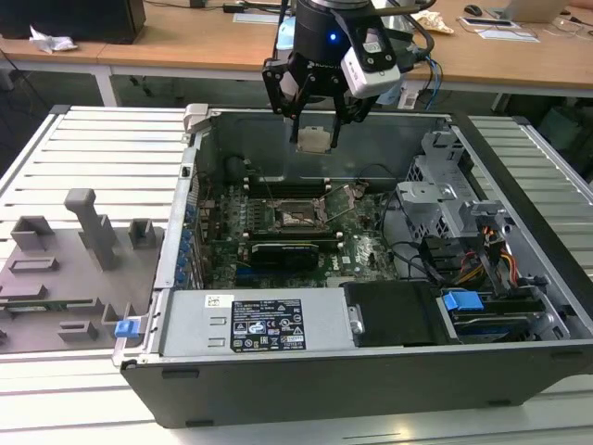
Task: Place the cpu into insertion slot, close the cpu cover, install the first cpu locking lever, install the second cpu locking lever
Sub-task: 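Place the cpu into insertion slot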
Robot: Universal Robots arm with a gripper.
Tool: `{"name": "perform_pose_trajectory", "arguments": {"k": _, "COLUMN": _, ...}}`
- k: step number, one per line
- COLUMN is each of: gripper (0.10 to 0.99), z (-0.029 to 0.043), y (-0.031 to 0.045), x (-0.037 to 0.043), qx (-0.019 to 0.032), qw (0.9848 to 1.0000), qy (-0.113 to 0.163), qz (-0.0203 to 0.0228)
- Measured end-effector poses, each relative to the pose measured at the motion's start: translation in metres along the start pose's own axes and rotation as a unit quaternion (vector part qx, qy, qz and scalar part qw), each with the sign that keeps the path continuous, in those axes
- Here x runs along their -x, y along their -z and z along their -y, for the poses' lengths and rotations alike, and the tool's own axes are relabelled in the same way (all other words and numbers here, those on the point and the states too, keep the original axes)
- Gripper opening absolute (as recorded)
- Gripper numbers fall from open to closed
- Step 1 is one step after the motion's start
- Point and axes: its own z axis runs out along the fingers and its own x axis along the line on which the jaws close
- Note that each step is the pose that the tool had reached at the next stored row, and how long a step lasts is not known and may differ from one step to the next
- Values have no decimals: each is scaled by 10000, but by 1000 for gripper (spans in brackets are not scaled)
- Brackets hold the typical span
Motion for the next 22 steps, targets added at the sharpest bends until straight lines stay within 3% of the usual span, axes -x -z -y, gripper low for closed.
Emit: {"name": "perform_pose_trajectory", "arguments": {"k": 22, "gripper": 541, "z": 0, "y": -1, "x": 0, "qx": 7, "qw": 9993, "qy": -366, "qz": 33}}
